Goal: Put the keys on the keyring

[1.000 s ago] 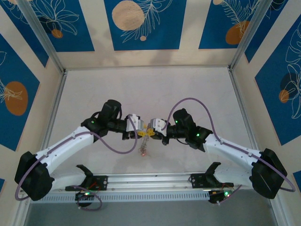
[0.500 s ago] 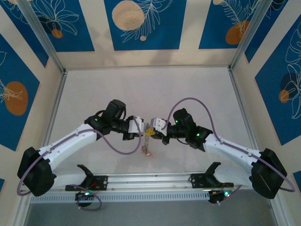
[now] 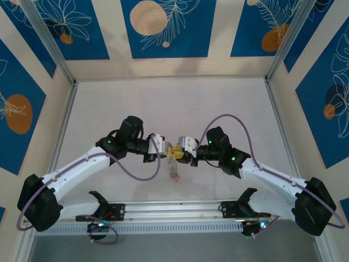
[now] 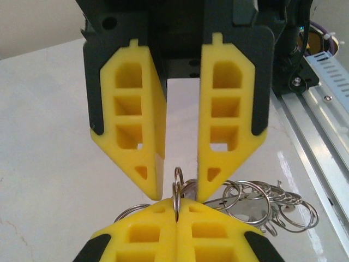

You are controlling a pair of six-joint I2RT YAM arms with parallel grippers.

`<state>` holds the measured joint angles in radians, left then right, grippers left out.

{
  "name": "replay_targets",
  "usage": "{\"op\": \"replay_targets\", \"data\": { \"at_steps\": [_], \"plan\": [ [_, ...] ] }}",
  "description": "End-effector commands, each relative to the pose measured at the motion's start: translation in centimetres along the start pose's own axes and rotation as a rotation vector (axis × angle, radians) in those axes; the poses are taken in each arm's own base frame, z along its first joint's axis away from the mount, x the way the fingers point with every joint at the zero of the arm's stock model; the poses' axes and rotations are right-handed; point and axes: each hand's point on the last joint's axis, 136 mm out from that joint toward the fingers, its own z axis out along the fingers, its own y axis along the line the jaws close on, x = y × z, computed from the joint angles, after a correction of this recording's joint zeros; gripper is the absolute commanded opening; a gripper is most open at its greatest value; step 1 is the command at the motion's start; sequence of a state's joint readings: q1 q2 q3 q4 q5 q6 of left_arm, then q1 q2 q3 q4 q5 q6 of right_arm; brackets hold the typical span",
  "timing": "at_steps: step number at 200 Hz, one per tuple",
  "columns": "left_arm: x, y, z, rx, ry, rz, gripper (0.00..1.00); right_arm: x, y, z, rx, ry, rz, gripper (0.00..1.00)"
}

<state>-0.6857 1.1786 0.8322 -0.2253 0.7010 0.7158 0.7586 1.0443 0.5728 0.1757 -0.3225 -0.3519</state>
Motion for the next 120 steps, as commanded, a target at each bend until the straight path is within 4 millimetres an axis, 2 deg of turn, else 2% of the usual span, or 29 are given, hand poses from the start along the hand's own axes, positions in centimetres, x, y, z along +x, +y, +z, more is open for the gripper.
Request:
{"op": "replay_targets", "data": {
  "at_steps": [1, 24, 32, 42, 49, 88, 120],
  "plan": [
    [-2.3, -0.1, -0.6, -0.003, -0.095, 0.047, 0.0, 0.2, 0.1, -0.1, -0.006, -0.015, 0.004, 0.29],
    [-2.6, -0.3, -0.9, -0.006, -0.113, 0.061, 0.0, 0.5, 0.1, -0.3, -0.002, -0.012, 0.013, 0.3],
    [-2.7, -0.3, -0.9, -0.005, -0.118, 0.064, 0.0, 0.4, 0.1, -0.3, -0.006, -0.015, 0.017, 0.24],
    [-2.7, -0.5, -0.9, 0.001, -0.123, 0.064, 0.0, 0.4, 0.2, -0.3, -0.015, -0.017, 0.024, 0.11],
    [-2.8, -0.5, -1.0, 0.001, -0.128, 0.064, 0.0, 0.2, 0.3, -0.4, -0.021, -0.022, 0.024, 0.08],
    [-2.9, -0.7, -0.8, 0.015, -0.144, 0.054, 0.0, -0.6, 0.4, -0.4, -0.037, -0.051, 0.019, 0.14],
    [-3.3, -0.5, -0.8, 0.001, -0.174, 0.053, 0.0, -0.8, 0.4, 0.0, -0.049, -0.053, 0.025, 0.14]
  ]
}}
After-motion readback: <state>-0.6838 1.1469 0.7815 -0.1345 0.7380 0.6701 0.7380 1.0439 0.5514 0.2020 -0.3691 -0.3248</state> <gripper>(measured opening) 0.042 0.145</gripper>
